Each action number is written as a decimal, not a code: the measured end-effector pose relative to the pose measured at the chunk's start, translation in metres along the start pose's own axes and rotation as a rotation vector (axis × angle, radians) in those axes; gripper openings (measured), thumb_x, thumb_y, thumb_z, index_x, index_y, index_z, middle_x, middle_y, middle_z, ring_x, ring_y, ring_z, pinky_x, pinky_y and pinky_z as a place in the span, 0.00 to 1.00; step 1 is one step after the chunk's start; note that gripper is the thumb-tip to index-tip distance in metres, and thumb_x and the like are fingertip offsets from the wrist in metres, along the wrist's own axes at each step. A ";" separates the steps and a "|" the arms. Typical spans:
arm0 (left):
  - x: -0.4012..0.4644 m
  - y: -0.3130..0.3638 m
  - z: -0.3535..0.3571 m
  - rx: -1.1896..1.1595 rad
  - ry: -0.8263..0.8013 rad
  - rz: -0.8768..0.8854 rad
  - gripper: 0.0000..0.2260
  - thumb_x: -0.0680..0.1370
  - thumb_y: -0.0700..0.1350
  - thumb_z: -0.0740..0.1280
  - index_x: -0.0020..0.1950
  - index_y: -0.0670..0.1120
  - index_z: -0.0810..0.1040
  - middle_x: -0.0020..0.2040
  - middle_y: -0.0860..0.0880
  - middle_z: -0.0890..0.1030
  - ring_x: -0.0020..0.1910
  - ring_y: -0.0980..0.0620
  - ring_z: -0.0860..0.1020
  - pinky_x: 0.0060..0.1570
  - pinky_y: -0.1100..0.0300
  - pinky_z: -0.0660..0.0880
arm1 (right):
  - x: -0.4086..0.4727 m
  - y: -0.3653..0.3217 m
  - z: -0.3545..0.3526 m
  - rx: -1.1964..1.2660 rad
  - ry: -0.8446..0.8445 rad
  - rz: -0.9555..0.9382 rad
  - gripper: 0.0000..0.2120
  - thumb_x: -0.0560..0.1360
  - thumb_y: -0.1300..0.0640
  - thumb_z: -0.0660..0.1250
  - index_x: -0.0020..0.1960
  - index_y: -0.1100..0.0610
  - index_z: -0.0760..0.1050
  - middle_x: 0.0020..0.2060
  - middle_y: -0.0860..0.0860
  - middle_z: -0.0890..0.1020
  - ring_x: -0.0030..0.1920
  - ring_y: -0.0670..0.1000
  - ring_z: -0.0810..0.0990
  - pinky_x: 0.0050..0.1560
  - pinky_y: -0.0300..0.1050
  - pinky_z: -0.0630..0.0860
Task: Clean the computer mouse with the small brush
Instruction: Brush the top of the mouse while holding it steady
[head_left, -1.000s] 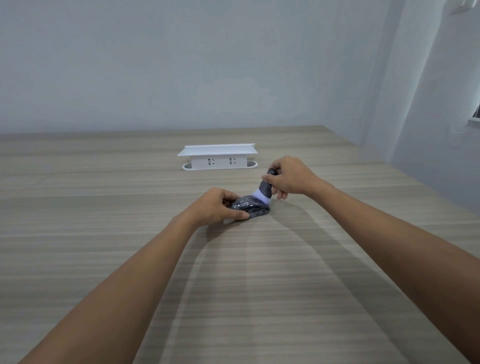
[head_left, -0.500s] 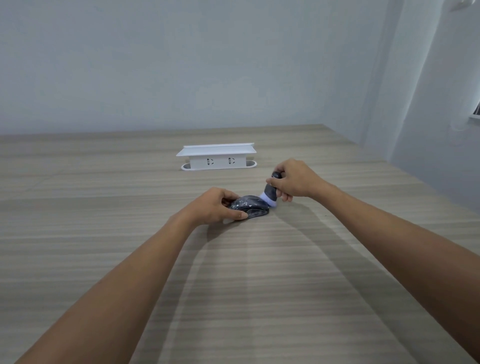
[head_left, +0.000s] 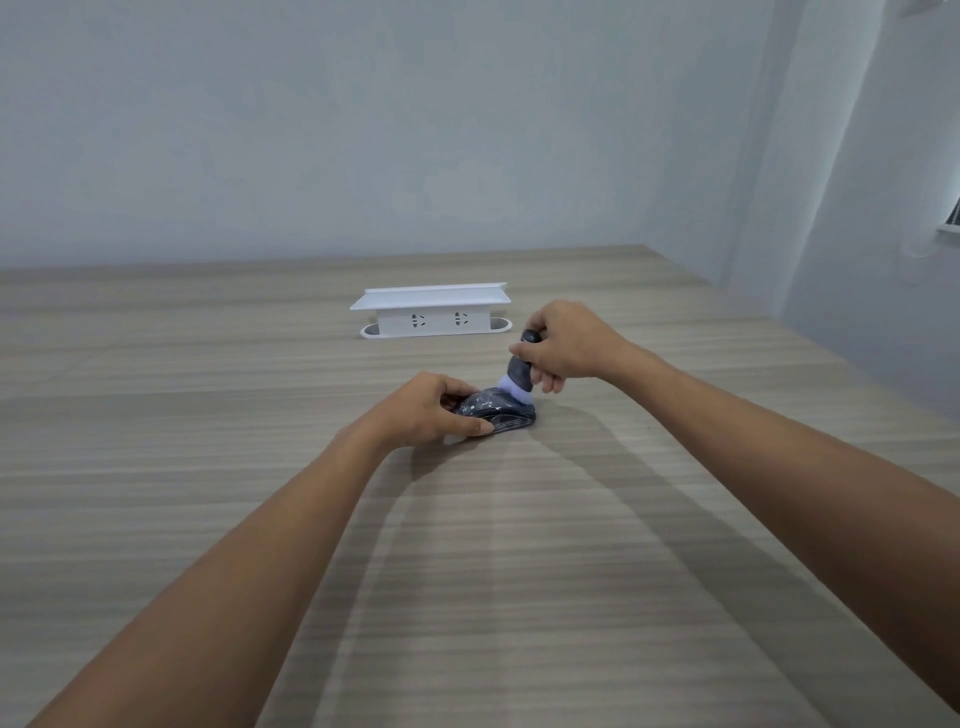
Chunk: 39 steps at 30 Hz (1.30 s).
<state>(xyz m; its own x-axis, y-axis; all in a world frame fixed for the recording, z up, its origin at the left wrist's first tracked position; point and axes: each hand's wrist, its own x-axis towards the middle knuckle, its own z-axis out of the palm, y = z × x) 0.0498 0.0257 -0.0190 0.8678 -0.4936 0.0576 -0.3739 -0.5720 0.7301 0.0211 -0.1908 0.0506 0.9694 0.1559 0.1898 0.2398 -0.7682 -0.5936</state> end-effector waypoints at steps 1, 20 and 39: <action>0.000 0.000 0.000 0.006 0.003 -0.005 0.18 0.72 0.49 0.79 0.61 0.48 0.85 0.51 0.51 0.88 0.48 0.55 0.85 0.51 0.65 0.78 | -0.001 -0.005 0.002 0.029 -0.004 -0.018 0.12 0.80 0.60 0.66 0.42 0.67 0.79 0.31 0.58 0.85 0.21 0.47 0.81 0.23 0.36 0.75; 0.003 -0.003 0.002 0.005 0.020 -0.008 0.17 0.71 0.50 0.80 0.58 0.48 0.86 0.48 0.49 0.89 0.46 0.54 0.85 0.51 0.58 0.79 | -0.013 0.004 0.004 0.133 0.030 0.082 0.12 0.77 0.65 0.64 0.36 0.66 0.77 0.34 0.64 0.86 0.27 0.56 0.84 0.26 0.39 0.78; 0.006 -0.006 0.003 0.034 0.021 0.002 0.18 0.70 0.53 0.80 0.58 0.50 0.86 0.47 0.52 0.88 0.48 0.52 0.86 0.51 0.59 0.80 | -0.018 0.007 0.000 0.047 0.020 0.091 0.12 0.77 0.67 0.62 0.38 0.71 0.79 0.25 0.55 0.84 0.23 0.51 0.83 0.24 0.37 0.76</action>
<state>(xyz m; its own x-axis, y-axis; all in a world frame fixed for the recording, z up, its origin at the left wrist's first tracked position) 0.0562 0.0242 -0.0248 0.8737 -0.4809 0.0740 -0.3863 -0.5933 0.7062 0.0055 -0.1991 0.0433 0.9861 0.0742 0.1484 0.1534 -0.7486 -0.6450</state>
